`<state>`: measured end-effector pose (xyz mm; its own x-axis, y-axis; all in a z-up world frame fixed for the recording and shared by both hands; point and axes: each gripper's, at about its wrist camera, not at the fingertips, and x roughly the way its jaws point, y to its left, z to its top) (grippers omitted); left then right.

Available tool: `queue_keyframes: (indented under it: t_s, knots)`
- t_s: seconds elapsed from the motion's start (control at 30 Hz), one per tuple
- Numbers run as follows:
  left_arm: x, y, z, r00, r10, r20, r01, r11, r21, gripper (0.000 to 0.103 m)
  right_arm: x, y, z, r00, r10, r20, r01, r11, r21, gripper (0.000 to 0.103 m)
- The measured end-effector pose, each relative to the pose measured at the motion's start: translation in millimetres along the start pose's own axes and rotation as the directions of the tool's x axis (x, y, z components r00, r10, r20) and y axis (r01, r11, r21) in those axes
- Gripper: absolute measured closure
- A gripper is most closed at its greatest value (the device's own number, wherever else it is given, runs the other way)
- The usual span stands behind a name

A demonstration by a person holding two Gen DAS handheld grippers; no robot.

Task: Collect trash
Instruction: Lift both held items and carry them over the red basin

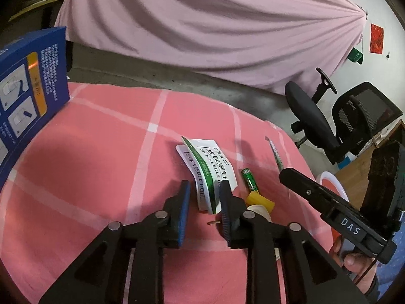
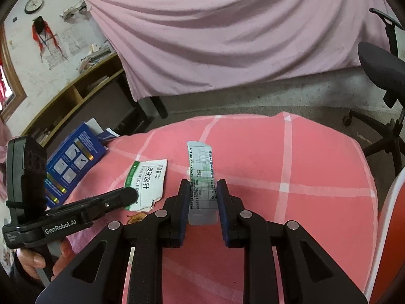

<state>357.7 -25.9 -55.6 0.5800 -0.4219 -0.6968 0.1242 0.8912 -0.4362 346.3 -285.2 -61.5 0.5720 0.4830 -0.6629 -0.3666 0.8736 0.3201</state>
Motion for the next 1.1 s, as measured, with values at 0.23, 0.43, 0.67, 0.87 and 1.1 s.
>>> queue_keyframes:
  t_s: [0.23, 0.43, 0.67, 0.87, 1.1]
  knots:
    - [0.4, 2.5, 7.4, 1.000, -0.016, -0.011, 0.016, 1.000, -0.003, 0.087, 0.8, 0.3, -0.4, 1.000, -0.007, -0.007, 0.007, 1.000, -0.001, 0.084]
    - [-8.4, -4.3, 3.0, 1.000, -0.011, 0.027, 0.010, 0.999, 0.036, 0.097, -1.9, 4.0, -1.3, 1.000, -0.010, 0.010, 0.010, 1.000, -0.017, 0.084]
    - [-25.4, -14.6, -7.6, 0.990, 0.038, 0.135, -0.049, 0.996, 0.078, 0.098, -13.7, 12.0, -4.5, 0.997, -0.001, 0.072, 0.005, 0.998, -0.057, 0.084]
    - [-47.1, -28.8, -24.0, 0.955, 0.067, 0.290, -0.107, 0.987, 0.123, 0.097, -38.2, 11.5, -7.7, 0.981, 0.008, 0.196, 0.005, 0.998, -0.068, 0.084]
    - [-62.6, -40.2, -44.8, 0.897, 0.064, 0.438, -0.150, 0.975, 0.165, 0.097, -70.0, 23.1, -19.3, 0.932, 0.033, 0.361, 0.013, 0.992, -0.123, 0.084]
